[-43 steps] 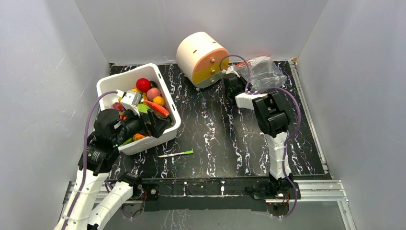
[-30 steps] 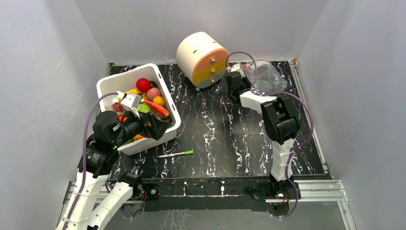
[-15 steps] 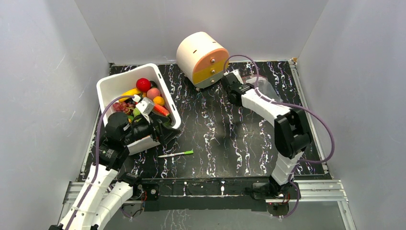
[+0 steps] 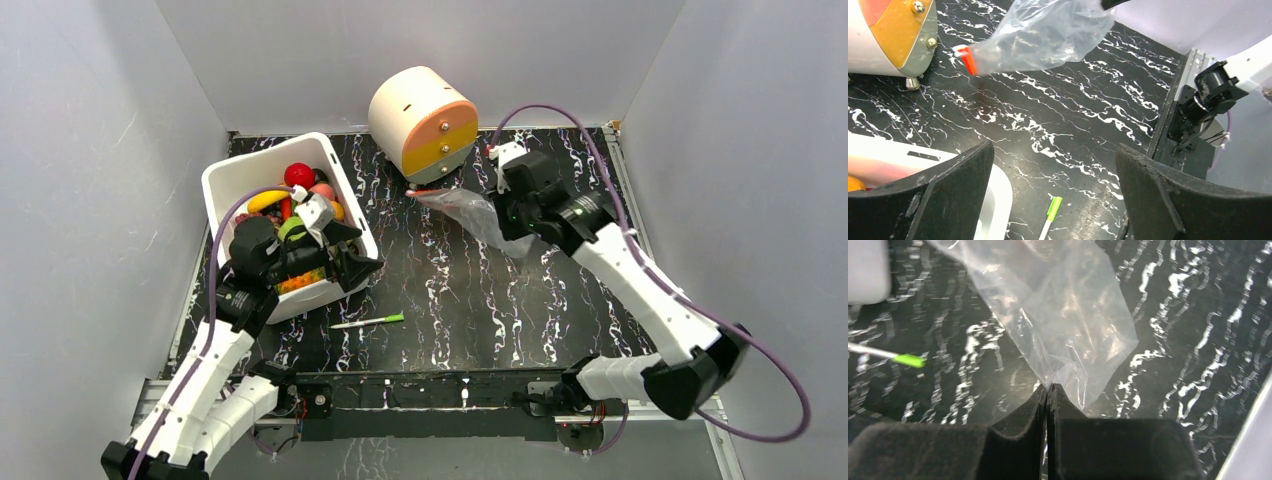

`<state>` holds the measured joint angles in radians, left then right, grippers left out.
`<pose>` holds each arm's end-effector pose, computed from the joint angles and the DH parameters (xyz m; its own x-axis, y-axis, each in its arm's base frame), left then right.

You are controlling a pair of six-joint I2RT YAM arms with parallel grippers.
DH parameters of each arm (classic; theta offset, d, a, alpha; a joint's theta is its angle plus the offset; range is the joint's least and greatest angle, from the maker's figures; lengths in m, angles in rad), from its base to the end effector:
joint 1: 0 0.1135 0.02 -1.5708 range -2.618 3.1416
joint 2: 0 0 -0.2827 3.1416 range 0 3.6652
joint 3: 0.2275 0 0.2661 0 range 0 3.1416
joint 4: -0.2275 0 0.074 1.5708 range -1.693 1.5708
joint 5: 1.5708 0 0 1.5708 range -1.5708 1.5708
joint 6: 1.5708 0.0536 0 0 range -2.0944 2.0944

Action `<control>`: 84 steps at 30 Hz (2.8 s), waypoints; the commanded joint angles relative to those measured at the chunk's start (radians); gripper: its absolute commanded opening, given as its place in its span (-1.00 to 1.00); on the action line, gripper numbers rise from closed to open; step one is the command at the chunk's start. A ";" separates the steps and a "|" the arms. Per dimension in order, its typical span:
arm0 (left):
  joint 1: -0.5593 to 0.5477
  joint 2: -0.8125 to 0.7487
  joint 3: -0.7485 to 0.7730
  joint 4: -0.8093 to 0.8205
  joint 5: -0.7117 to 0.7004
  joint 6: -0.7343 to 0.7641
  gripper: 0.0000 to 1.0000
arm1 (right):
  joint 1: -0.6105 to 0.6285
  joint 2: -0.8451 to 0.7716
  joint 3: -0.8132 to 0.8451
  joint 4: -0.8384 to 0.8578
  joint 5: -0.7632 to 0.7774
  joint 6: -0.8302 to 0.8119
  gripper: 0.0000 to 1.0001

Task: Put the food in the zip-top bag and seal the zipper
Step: Pick up the zipper food storage bag at the center of the board, then adjust the zipper food storage bag at the center of the board.

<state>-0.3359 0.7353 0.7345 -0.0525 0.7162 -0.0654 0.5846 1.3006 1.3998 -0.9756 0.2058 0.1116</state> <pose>0.1620 -0.0938 0.3569 -0.1069 -0.0149 -0.9942 0.8624 0.4961 -0.1002 0.2375 0.1440 0.3742 -0.6849 -0.3225 -0.6534 -0.3571 0.9302 -0.0848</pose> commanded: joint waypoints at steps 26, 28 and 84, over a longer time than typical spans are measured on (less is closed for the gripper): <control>0.001 -0.016 -0.126 0.436 0.210 -0.101 -0.06 | 0.005 -0.347 -0.016 0.240 -0.616 0.068 -1.00; 0.001 -0.009 -0.135 0.476 0.239 -0.131 -0.30 | 0.006 -0.347 -0.022 0.248 -0.629 0.075 -1.00; -0.010 0.324 0.102 0.162 -0.180 -0.962 -1.00 | 0.384 -0.055 -0.154 0.574 -0.004 0.455 -0.08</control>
<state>-0.3405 1.0756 0.7967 0.1242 0.5095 -0.9943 0.9398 1.2266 1.1904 -0.4698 0.1146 0.5583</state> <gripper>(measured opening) 0.010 0.465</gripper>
